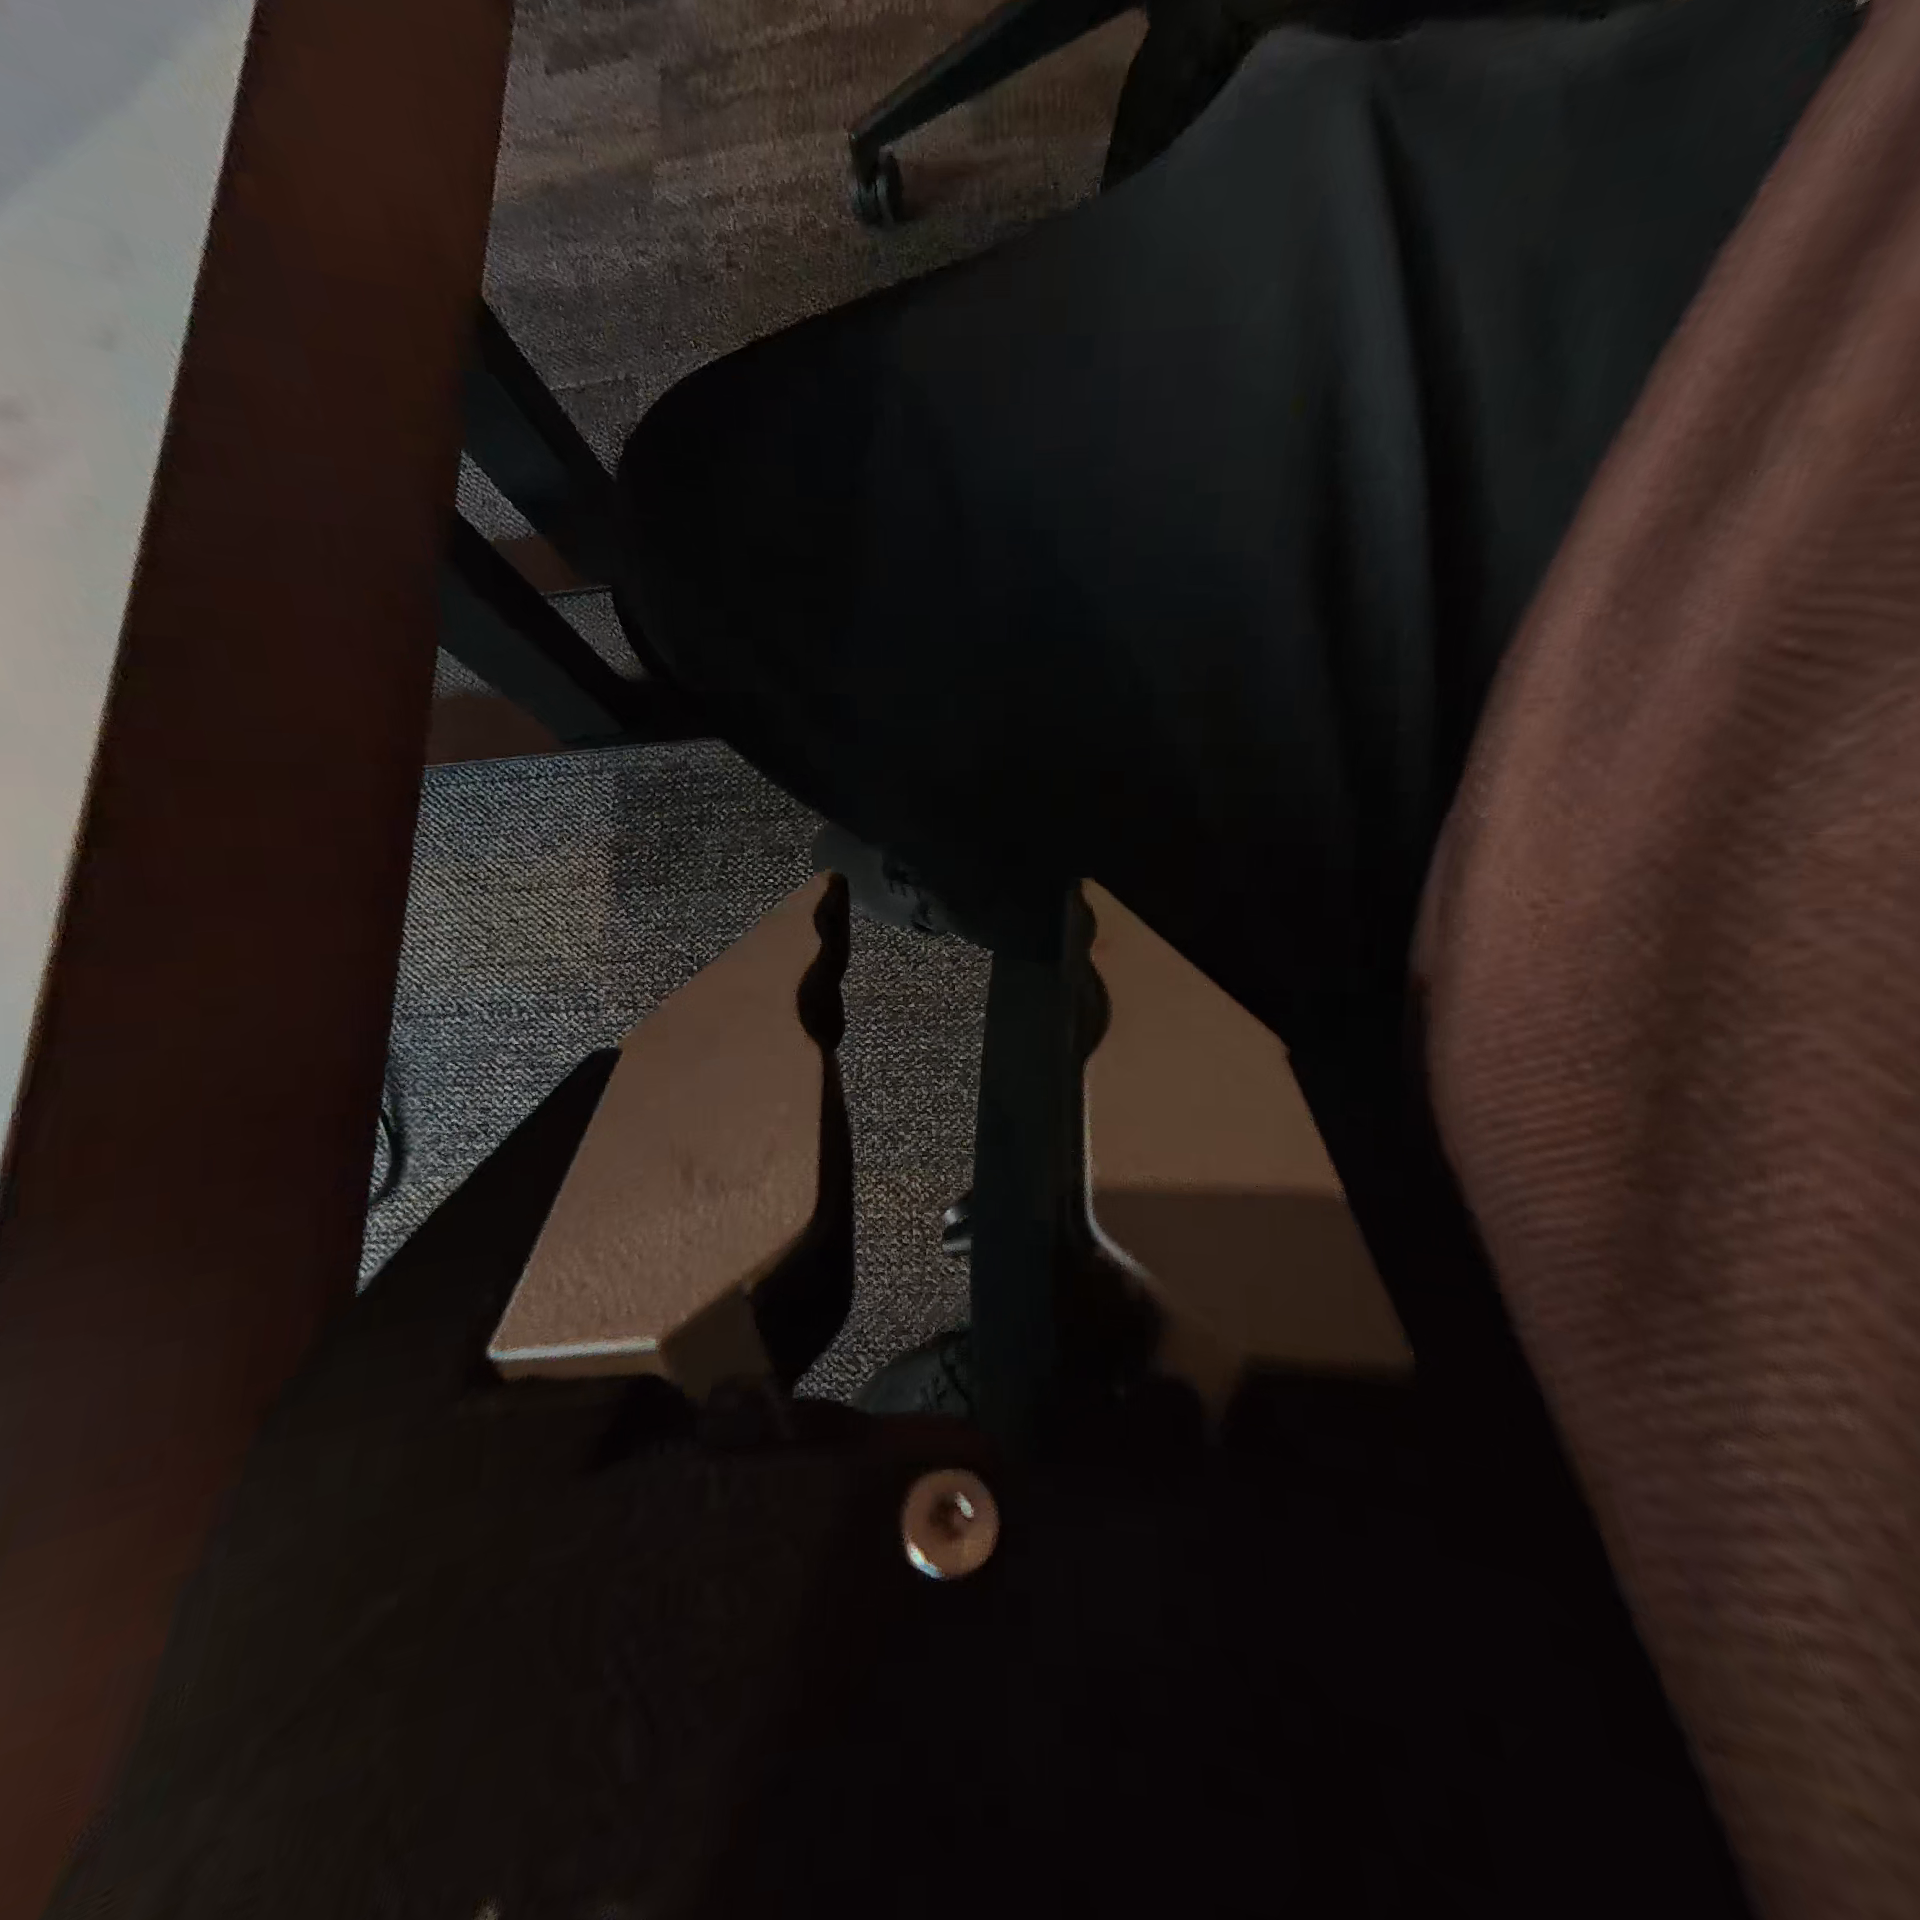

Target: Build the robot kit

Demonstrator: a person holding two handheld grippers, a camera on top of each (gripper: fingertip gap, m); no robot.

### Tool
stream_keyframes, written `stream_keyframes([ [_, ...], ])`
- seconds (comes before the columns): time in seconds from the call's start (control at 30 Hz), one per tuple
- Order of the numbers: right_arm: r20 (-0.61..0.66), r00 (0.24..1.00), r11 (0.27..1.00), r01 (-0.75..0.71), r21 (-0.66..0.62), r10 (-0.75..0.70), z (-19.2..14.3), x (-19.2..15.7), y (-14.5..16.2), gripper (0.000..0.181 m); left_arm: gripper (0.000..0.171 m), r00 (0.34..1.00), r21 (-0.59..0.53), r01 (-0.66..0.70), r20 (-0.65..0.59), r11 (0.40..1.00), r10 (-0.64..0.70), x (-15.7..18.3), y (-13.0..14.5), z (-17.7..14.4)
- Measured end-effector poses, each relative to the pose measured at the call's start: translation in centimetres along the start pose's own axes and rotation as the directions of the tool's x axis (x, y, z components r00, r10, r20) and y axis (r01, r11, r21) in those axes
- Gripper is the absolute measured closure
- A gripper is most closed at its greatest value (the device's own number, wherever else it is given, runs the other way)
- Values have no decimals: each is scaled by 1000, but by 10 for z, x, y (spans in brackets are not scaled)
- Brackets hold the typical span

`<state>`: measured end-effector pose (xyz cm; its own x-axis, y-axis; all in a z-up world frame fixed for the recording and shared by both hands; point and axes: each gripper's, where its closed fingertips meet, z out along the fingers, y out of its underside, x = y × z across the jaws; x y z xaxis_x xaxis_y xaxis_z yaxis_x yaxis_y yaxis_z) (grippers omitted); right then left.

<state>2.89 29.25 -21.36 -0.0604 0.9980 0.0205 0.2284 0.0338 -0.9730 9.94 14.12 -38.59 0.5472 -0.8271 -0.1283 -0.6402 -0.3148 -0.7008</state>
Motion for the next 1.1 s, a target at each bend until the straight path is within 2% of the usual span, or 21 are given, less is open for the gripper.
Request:
stream_keyframes([
  [0.17, 51, 998, 999, 31, -19, -30, 3, -8, 2, 137, 128, 1000, -66, 7, -22, 998, -8, 2, 15, 4],
  [0.2, 46, 999, 999, 31, -21, -30, 4, -8, 2, 132, 128, 1000, -57, 15, -14, 998, -16, 0, 12, 4],
  [0.27, 21, 999, 999, 42, -17, -41, 3, -6, 2, 135, 130, 997, -27, 81, -12, 996, -81, -3, 3, 6],
  [0.33, 6, 999, 998, 52, -28, -52, 4, -5, 3, 134, 130, 993, -41, 119, -17, 992, -119, -2, 4, 12],
  [0.7, -168, 980, 993, 103, -56, -111, -3, 1, 5, 121, 128, 999, -166, -20, 33, 986, 26, 10, 24, 25],
  [0.83, -191, 977, 989, 71, -127, -94, 1, 6, 15, 119, 128, 994, -206, -91, 39, 974, 101, 12, 30, 24],
  [1.1, -184, 982, 978, -9, -208, -30, 8, 14, 28, 126, 126, 997, -200, -55, 39, 978, 65, 11, 26, 9],
])
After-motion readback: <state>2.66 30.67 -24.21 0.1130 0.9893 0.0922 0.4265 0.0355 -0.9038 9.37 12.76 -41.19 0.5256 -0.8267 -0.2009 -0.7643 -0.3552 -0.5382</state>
